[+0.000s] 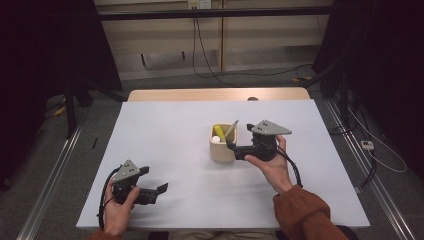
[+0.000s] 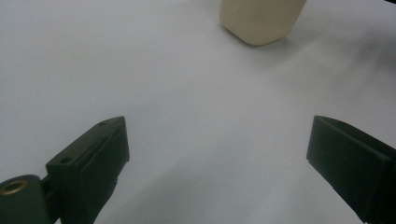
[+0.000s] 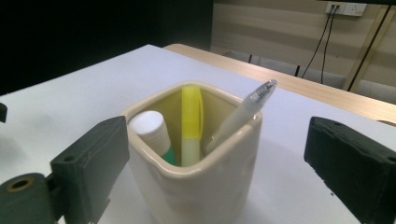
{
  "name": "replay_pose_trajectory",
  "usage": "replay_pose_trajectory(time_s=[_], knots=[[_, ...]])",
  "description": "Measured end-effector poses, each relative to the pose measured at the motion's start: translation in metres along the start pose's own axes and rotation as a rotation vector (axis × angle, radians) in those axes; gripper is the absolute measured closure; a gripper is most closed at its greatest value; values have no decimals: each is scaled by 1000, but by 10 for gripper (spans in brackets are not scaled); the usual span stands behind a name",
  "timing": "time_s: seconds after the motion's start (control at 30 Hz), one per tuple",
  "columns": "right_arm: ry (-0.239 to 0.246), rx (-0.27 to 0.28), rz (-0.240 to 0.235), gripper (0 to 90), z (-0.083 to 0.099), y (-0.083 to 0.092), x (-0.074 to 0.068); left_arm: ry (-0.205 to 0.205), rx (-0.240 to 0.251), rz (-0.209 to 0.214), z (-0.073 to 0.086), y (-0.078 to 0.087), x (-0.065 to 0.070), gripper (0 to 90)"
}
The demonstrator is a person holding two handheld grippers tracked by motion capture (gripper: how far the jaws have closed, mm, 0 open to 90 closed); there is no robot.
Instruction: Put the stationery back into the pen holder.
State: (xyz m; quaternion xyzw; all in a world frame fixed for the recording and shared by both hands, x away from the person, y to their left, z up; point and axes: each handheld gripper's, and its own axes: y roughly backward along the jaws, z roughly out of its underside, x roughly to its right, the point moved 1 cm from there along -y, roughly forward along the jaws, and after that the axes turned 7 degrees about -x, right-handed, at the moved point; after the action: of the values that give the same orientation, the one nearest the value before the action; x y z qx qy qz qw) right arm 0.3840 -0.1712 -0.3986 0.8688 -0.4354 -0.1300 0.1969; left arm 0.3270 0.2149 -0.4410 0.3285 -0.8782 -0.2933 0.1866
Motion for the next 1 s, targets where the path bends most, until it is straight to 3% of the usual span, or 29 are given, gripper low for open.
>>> replay_pose_trajectory(time_s=[0.53,0.8,1.0], knots=[[0,-35,17,48,18,17,2,15,25,4,0,4,1,58],[4,-46,61,58,28,29,3,18,29,-2,0,5,1,58],[-9,-47,68,57,34,37,5,15,30,-2,0,6,1,58]])
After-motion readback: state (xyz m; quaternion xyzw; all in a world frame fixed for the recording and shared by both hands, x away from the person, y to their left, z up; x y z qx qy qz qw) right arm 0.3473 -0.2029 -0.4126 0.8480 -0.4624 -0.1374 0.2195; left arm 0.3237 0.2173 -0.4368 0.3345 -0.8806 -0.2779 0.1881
